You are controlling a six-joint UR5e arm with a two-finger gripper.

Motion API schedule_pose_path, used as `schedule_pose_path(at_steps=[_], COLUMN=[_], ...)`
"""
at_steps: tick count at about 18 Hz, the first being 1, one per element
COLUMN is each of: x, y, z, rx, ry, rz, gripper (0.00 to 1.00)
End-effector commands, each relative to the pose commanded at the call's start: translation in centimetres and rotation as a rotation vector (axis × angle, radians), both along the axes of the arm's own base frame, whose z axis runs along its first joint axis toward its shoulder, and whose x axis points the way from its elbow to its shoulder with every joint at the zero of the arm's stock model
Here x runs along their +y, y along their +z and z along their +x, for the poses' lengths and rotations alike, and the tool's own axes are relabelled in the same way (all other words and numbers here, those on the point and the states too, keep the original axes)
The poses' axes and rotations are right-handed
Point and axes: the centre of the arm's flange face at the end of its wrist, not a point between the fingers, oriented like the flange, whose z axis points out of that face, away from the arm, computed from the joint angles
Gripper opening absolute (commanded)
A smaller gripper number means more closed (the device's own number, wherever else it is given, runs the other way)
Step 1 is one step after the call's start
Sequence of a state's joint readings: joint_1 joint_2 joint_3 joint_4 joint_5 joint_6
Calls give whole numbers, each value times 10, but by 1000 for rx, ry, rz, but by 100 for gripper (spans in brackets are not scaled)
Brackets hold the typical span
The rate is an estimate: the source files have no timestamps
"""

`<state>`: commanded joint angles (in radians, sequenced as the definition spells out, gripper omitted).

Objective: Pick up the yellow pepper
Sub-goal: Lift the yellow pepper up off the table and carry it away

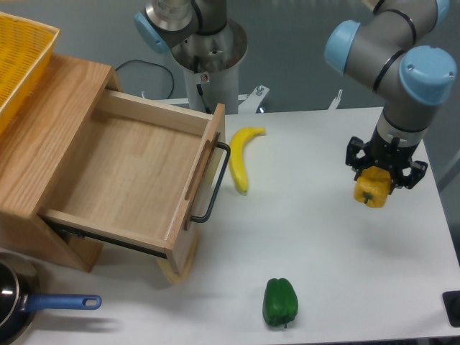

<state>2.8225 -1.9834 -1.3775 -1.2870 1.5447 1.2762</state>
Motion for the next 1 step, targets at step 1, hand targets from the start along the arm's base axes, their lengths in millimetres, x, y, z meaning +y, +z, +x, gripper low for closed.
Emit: schedule_pose_path(at_steps=[1], x=[0], y=[-1], z=[0], rx=[-1], ry=[-1], rz=[-2], gripper=[28])
